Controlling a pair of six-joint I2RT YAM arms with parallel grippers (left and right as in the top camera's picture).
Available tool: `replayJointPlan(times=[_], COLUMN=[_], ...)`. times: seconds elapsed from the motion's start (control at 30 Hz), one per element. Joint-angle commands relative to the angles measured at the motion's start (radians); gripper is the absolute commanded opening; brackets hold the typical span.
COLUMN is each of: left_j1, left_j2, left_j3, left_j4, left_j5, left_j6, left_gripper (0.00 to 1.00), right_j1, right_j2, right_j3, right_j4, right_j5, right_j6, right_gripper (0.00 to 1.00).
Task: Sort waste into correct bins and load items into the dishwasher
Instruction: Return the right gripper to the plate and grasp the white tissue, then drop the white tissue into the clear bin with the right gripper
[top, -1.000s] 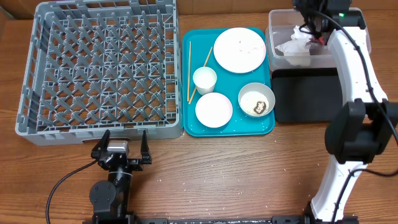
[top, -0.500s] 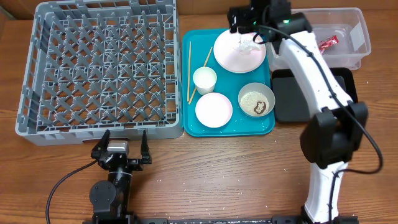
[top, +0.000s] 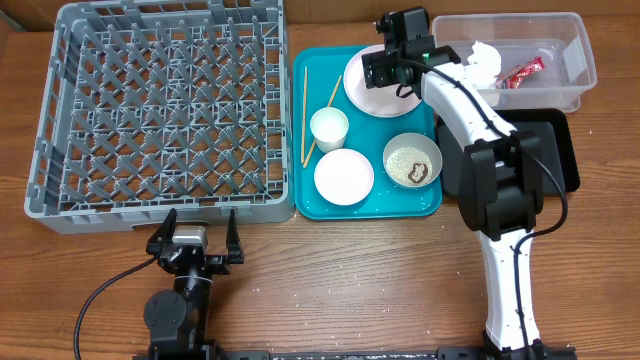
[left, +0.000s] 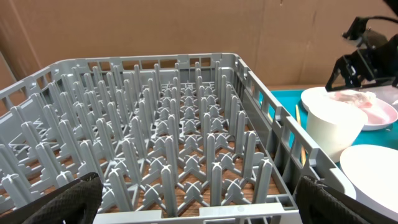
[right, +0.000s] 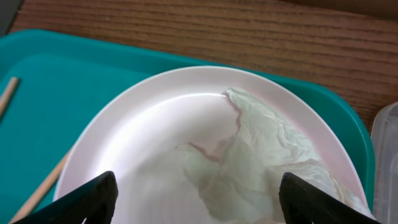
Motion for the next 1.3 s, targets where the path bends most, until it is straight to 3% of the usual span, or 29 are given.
replayJointPlan(times=[0.0,0.23,0.3,0.37,0.47,0.57,0.8,1.03,1.27], left_j1=[0.007,0.007,0.007,0.007,0.007,0.007,0.007,0.007,0.007], left_j2=[-0.008,-0.008,-0.008,-0.008,-0.008,-0.008,-0.008,-0.008,-0.008], left_j3=[-0.004,-0.004,-0.004,-0.004,-0.004,-0.004,-0.004,-0.004,-0.004], left_j4=[-0.001,-0.001,-0.001,-0.001,-0.001,-0.001,-0.001,-0.001,-0.001], left_j5=[-0.004,-0.004,-0.004,-0.004,-0.004,-0.004,-0.004,-0.004,-0.004], left_j6=[0.012,0.012,0.012,0.012,0.012,0.012,0.012,0.012,0.012], left_gripper=[1.00,1.00,1.00,1.00,1.00,1.00,1.00,1.00,1.00], right_j1=[-0.002,-0.010,-0.010,-0.010,-0.006,-0.001,0.002,-0.037,-0.159], right_j2=[0.031,0.077,0.082,0.082,0.081,0.068,-0.115,-0.341,-0.355], right_j3=[0.010,0.009,0.009,0.009,0.009,0.010,0.011,0.011,0.004], right_j4=[0.013,0.011,-0.003,-0.011,-0.027,-0.057,-0.144,-0.158,-0.156], right_j5=[0.052,0.088,0.088,0.088,0.088,0.088,0.059,0.045,0.188], right_j6=[-0.022,-0.023,-0.022,-0.022,-0.022,-0.021,0.140,0.201,0.361], right_gripper=[0.84,0.84,0.79,0.64,0.28,0.04,0.04,0.04,0.04])
